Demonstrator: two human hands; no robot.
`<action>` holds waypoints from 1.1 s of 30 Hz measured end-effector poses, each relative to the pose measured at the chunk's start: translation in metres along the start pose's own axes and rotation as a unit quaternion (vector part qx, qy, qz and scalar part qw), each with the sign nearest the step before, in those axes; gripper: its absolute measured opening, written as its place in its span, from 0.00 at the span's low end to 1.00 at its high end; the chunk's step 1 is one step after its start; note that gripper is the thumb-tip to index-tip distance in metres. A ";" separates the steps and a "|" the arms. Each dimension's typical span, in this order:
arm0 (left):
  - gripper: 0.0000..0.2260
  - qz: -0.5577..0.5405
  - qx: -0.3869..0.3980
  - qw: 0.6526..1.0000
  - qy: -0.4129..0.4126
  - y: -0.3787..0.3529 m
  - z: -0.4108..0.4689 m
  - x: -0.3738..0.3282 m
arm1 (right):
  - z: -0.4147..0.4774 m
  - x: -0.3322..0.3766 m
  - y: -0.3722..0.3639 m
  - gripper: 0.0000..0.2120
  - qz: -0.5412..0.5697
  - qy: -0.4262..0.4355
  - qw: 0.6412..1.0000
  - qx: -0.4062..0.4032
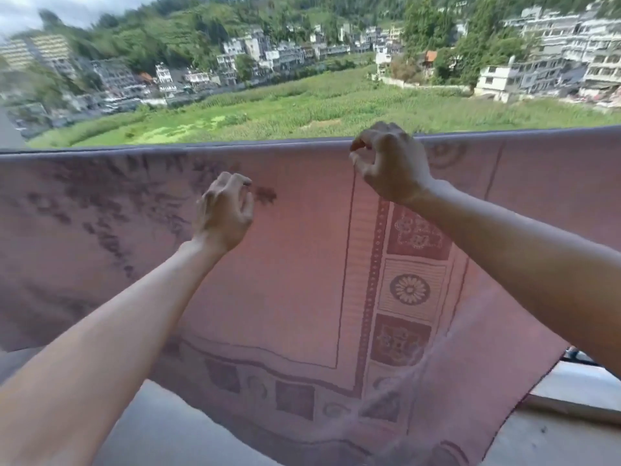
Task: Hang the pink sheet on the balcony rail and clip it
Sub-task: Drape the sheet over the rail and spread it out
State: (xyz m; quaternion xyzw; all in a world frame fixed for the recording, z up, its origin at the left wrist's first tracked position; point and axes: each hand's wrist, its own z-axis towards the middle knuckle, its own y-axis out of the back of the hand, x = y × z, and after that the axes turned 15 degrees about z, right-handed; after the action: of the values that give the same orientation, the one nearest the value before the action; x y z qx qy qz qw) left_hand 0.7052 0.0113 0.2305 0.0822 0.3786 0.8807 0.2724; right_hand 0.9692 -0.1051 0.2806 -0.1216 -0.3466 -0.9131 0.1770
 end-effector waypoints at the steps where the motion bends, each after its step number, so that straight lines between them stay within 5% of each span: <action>1: 0.11 0.018 0.009 1.000 0.021 0.006 -0.009 0.031 | 0.005 0.017 -0.022 0.10 0.016 0.005 1.000 0.008; 8: 0.10 0.152 0.085 0.967 0.187 0.044 -0.069 0.205 | 0.023 0.102 -0.155 0.11 0.080 0.045 0.989 0.113; 14: 0.11 0.196 0.134 0.928 0.288 0.045 -0.112 0.279 | 0.038 0.127 -0.235 0.11 0.087 0.071 0.979 0.171; 24: 0.13 0.242 0.169 0.884 0.362 0.017 -0.116 0.359 | 0.117 0.168 -0.373 0.12 0.113 0.165 0.957 0.209; 33: 0.14 0.279 0.160 0.854 0.410 0.049 -0.083 0.485 | 0.213 0.288 -0.498 0.12 0.154 0.231 0.931 0.236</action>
State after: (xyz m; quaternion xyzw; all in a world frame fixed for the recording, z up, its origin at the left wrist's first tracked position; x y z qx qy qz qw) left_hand 0.2488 0.1951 0.1768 -0.1414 0.5528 0.8009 -0.1815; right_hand 0.5260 0.3173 0.2421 0.0861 -0.4787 -0.7696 0.4138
